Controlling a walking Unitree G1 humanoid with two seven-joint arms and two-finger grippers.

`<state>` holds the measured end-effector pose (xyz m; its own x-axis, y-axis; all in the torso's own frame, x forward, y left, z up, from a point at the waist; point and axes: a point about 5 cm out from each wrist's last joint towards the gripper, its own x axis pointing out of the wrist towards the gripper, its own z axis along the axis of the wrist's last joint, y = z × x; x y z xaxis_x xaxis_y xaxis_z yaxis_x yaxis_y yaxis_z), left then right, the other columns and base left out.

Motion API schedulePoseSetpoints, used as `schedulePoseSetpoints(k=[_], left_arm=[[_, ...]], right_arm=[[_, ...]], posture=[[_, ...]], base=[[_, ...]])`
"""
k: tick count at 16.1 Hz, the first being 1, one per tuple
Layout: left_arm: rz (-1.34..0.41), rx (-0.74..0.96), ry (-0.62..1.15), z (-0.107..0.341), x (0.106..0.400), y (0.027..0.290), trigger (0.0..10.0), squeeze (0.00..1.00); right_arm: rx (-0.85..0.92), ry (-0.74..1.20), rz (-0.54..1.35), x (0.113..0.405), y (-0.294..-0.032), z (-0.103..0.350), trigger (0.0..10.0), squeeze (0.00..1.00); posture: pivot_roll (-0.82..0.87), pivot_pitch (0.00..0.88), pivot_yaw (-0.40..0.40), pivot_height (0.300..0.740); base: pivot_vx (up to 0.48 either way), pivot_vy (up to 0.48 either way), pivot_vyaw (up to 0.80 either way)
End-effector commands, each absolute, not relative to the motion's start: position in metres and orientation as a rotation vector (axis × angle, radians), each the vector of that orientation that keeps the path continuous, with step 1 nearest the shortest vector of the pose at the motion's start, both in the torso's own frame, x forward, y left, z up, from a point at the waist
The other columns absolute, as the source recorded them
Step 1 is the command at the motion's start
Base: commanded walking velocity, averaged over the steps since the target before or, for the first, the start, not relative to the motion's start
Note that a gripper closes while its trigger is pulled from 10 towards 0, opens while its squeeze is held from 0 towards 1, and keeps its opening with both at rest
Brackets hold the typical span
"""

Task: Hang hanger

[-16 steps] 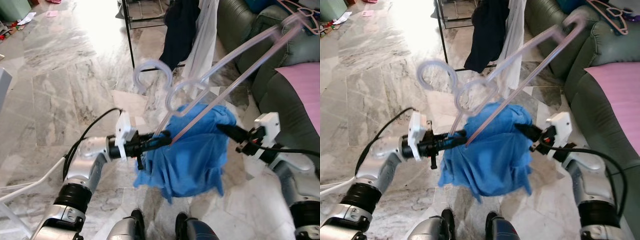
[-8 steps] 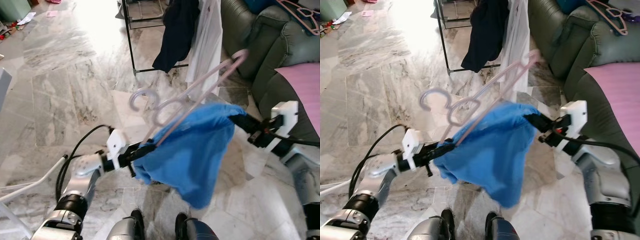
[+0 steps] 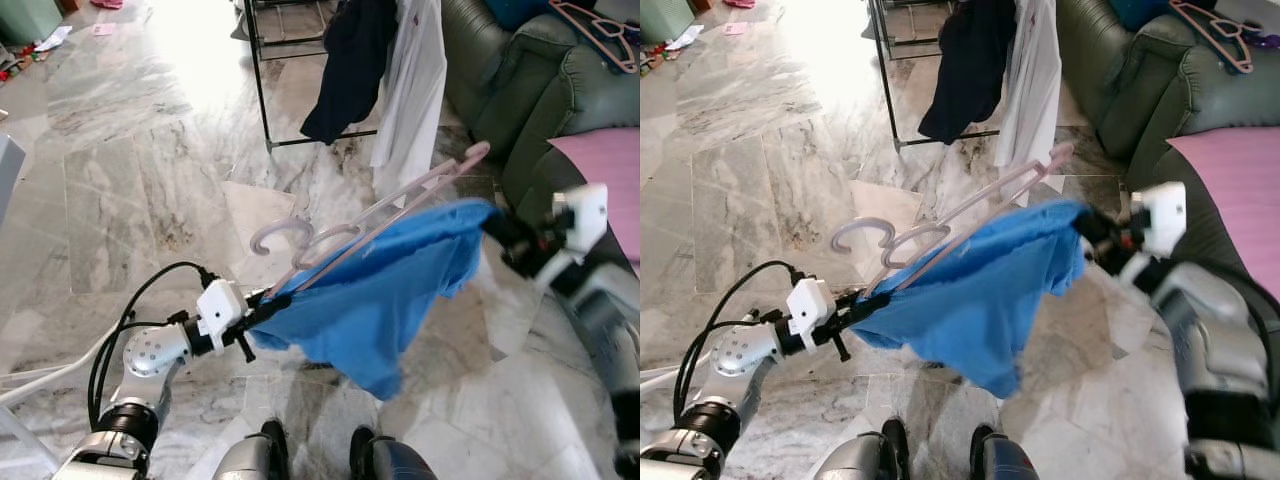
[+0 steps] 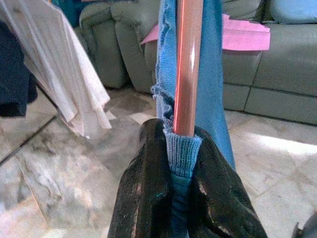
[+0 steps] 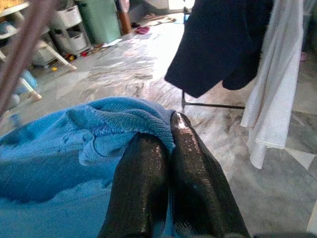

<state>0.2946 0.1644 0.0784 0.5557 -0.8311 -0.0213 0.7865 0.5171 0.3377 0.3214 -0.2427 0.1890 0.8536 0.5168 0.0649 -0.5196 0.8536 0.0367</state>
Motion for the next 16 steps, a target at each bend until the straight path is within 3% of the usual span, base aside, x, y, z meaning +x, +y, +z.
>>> schedulePoseSetpoints(k=[1, 4, 10, 16], left_arm=[[-0.989, 0.336, -0.11, 0.068, 0.285, 0.17, 10.0, 0.0], [-1.02, 0.401, -0.146, 0.067, 0.28, 0.168, 10.0, 0.0], [-1.008, 0.525, -0.011, 0.051, 0.273, 0.184, 10.0, 0.0], [-0.795, 0.547, 0.156, 0.04, 0.281, 0.21, 10.0, 0.0]], right_arm=[[0.072, -0.052, 0.493, 0.324, -0.248, 0.191, 0.0, 0.0], [0.105, -0.05, 0.497, 0.332, -0.237, 0.194, 0.0, 0.0], [0.125, -0.058, 0.501, 0.332, -0.235, 0.202, 0.0, 0.0], [0.11, -0.09, 0.526, 0.329, -0.234, 0.215, 0.0, 0.0]], posture=[[-0.21, 0.198, -0.003, 0.74], [-0.21, 0.2, -0.002, 0.74], [-0.22, 0.199, 0.0, 0.74], [-0.22, 0.198, 0.002, 0.74]], base=[[0.0, 0.0, 0.0], [0.0, 0.0, 0.0], [0.0, 0.0, 0.0], [0.0, 0.0, 0.0]])
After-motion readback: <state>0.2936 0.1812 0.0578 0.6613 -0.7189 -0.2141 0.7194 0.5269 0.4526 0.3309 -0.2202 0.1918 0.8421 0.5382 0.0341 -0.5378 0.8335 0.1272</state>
